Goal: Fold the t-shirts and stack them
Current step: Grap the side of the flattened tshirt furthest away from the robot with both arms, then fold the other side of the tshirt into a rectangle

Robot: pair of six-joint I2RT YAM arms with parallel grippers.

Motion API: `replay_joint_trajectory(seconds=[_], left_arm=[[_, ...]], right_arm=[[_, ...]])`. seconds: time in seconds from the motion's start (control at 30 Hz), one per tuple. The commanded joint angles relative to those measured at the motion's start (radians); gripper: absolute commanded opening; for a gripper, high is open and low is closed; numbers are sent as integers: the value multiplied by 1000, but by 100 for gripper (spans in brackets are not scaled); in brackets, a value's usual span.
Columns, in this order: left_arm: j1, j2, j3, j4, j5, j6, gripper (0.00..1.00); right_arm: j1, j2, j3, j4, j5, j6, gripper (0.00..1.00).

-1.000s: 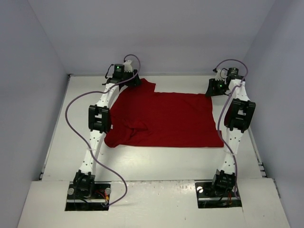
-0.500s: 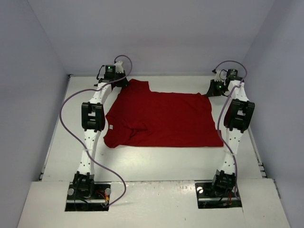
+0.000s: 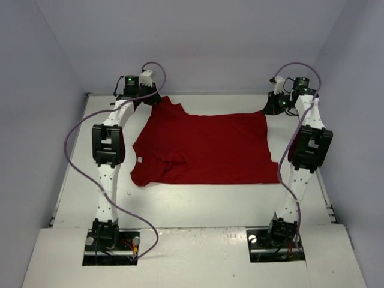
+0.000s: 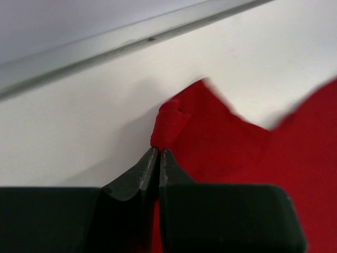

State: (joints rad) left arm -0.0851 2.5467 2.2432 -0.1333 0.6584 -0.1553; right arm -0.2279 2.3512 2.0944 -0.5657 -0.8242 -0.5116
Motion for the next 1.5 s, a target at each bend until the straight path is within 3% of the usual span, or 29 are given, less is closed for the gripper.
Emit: replay_joint_trajectory(seconds=[0.0, 0.2, 0.5, 0.67, 0.93, 1.23, 1.3, 1.37, 1.4, 1.47], left_arm=[[10, -406, -196, 154, 126, 241, 0], [14, -726, -649, 125, 192, 451, 0], [15, -908, -1056, -59, 132, 726, 0], [19, -894, -1163, -84, 97, 768, 0], [42, -939, -1150, -184, 86, 798, 0], [30, -1065, -1226, -405, 138, 1048, 0], [17, -1079, -1249, -426, 134, 1098, 4], [8, -1089, -1276, -468, 116, 1149, 34], [9, -1093, -1278, -487, 120, 1171, 42], [10, -1109, -1284, -536, 122, 1228, 53]], right_arm=[[-8, -290, -114, -26, -70, -198, 0], [-11, -390, -252, -123, 4, -348, 0], [-13, -452, -519, -215, 330, -640, 0], [-33, -437, -570, -218, 350, -675, 0], [-34, -478, -627, -231, 396, -726, 0], [-30, -514, -710, -262, 492, -810, 0], [-25, -520, -714, -267, 498, -813, 9], [-18, -524, -712, -273, 519, -806, 38], [-18, -525, -703, -277, 528, -803, 48], [-19, -532, -685, -282, 541, -800, 56]])
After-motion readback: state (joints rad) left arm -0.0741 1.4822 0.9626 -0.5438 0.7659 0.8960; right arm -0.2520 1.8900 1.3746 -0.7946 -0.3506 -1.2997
